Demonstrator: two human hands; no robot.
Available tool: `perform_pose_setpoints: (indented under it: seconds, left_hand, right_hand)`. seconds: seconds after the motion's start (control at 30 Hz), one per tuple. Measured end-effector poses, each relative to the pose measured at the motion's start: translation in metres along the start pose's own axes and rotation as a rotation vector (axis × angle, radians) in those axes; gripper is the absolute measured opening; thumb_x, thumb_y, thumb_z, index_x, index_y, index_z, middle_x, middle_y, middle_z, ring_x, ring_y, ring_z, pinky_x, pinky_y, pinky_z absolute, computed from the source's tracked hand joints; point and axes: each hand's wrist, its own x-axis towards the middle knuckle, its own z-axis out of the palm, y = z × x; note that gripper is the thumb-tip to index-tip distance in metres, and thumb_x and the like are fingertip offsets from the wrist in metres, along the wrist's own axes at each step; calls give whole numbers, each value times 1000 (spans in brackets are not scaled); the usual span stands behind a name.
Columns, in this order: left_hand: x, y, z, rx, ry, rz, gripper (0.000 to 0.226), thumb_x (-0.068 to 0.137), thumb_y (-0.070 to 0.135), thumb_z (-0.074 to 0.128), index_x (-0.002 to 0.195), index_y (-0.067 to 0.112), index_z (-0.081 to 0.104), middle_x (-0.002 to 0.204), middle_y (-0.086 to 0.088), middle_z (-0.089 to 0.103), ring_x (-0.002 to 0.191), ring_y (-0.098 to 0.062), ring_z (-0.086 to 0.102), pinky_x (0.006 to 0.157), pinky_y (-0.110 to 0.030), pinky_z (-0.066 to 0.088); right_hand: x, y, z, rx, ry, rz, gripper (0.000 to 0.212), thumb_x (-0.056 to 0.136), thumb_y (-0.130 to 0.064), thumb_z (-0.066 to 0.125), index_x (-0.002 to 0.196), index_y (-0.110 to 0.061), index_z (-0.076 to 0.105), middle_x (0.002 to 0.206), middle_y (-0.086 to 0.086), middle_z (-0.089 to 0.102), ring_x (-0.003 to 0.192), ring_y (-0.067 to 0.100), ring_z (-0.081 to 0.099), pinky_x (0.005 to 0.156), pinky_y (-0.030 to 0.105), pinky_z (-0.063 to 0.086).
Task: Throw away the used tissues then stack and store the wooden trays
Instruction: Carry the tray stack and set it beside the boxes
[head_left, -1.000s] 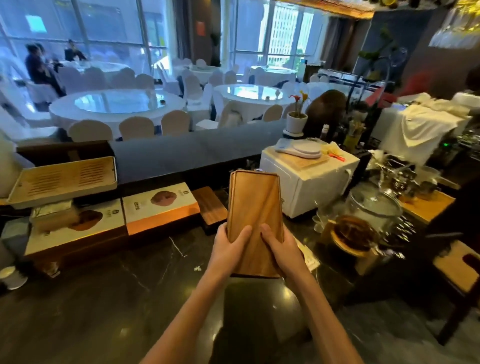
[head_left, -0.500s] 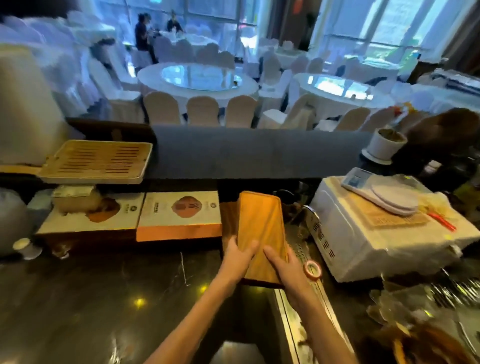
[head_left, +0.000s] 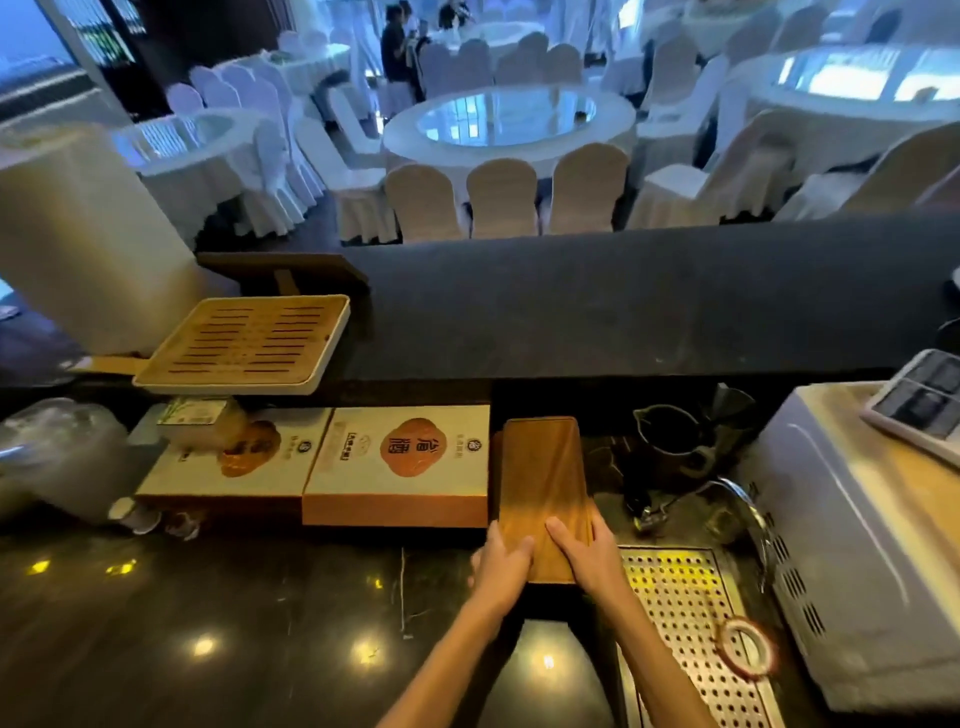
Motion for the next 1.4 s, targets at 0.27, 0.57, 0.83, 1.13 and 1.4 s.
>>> perform_pose_setpoints:
  seconds: [0.27,0.57,0.83,1.13,1.4]
  left_hand:
    - [12,-26,20,-432,129,-171,71,98,34,51,154,20,10,152,-12,37,139,-31,38,116,-50,32]
    - [18,-20,14,-1041,-4,-321,39,99,26,50,135,10,48,121,-17,62,117,-35,57,102,-48,45]
    - [22,-16,27,-1399,-103,-400,70,91,54,51,144,11,38,127,-22,54,135,-40,42,115,-54,31]
    - [50,0,13,-1500,-198,-453,95,80,82,31,150,18,31,156,-20,30,146,-45,18,118,-61,4]
    - [50,12,5,-1514,-88,-599,81,88,71,35,150,19,29,157,-23,25,145,-50,12,116,-66,3]
  right_hand:
    - [23,8,26,-119,-12,-17,81,89,-43,64,154,-26,18,137,2,53,120,21,55,99,37,46]
    - [30,5,31,-447,152,15,77,84,-52,63,150,-30,27,146,12,32,134,34,30,110,47,31]
    - [32,6,28,-103,-14,10,68,90,-37,65,147,-20,33,134,5,56,121,26,56,103,47,47]
    - [60,4,32,-49,-13,64,75,88,-54,58,150,-24,28,142,6,50,124,28,53,104,44,45]
    - [79,-1,19,240,-179,209,87,78,-62,60,149,-22,28,138,12,54,118,29,58,104,51,46]
